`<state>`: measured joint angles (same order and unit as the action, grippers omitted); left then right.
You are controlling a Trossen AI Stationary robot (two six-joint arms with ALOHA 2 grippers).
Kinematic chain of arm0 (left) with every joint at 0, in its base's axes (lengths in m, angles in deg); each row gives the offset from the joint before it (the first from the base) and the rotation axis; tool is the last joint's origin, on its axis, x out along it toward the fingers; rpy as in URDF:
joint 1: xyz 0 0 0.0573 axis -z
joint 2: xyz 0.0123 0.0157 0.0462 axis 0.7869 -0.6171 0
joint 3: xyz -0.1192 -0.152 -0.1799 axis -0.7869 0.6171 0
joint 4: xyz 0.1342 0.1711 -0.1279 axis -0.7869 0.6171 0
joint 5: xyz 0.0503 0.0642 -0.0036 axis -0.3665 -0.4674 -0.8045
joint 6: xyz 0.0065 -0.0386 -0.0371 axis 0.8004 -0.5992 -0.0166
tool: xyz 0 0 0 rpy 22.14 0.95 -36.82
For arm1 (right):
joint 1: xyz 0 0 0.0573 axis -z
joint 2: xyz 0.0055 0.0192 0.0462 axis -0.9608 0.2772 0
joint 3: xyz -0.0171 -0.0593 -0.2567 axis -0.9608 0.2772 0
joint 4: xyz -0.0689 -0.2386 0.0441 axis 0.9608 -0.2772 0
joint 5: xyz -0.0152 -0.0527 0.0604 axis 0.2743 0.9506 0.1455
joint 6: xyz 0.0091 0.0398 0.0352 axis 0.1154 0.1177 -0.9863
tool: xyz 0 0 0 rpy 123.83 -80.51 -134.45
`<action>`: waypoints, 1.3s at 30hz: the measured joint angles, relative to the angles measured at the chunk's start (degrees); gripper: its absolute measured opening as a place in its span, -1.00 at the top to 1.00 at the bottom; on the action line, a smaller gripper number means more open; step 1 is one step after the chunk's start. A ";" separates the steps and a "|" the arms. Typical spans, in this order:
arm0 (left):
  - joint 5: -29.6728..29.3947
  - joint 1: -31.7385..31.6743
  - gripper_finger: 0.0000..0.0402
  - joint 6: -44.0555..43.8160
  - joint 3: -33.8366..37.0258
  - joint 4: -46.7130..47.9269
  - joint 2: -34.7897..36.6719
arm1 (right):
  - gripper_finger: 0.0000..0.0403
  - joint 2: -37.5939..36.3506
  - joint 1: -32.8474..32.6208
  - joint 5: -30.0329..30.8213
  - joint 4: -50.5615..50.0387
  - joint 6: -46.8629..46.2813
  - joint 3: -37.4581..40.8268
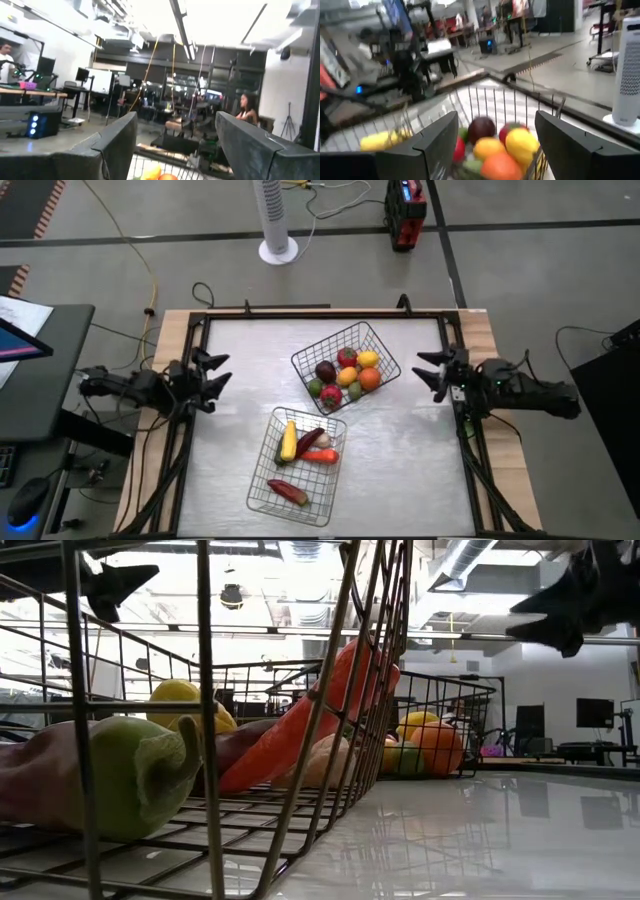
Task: Sort produce into baskets
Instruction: Return to Home Position
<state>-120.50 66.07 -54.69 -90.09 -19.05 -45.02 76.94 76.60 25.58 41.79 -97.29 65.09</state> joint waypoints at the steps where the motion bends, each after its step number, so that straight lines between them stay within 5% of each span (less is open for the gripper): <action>1: 0.17 -0.01 -0.27 0.01 0.27 0.23 1.33 | -0.45 -0.31 -0.08 -0.29 -0.38 0.34 0.68; 6: 1.89 -0.02 -0.27 -1.42 1.65 -0.61 1.52 | -0.45 -0.35 -0.09 -4.43 2.67 -0.66 3.43; 15: 9.21 0.07 -0.27 -10.58 2.31 7.69 1.30 | -0.45 -0.33 0.03 -2.83 5.78 -2.41 7.90; 27: 8.89 0.04 -0.27 -8.82 2.34 22.90 1.25 | -0.45 -0.33 0.07 -2.96 1.74 -6.89 9.21; 39: 9.10 0.04 -0.27 -9.16 1.90 24.19 0.57 | -0.45 -0.33 0.07 -3.00 1.60 -6.89 9.21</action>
<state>-111.41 66.11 -63.85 -88.19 5.14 -44.44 76.61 76.67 22.58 43.40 -104.18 74.30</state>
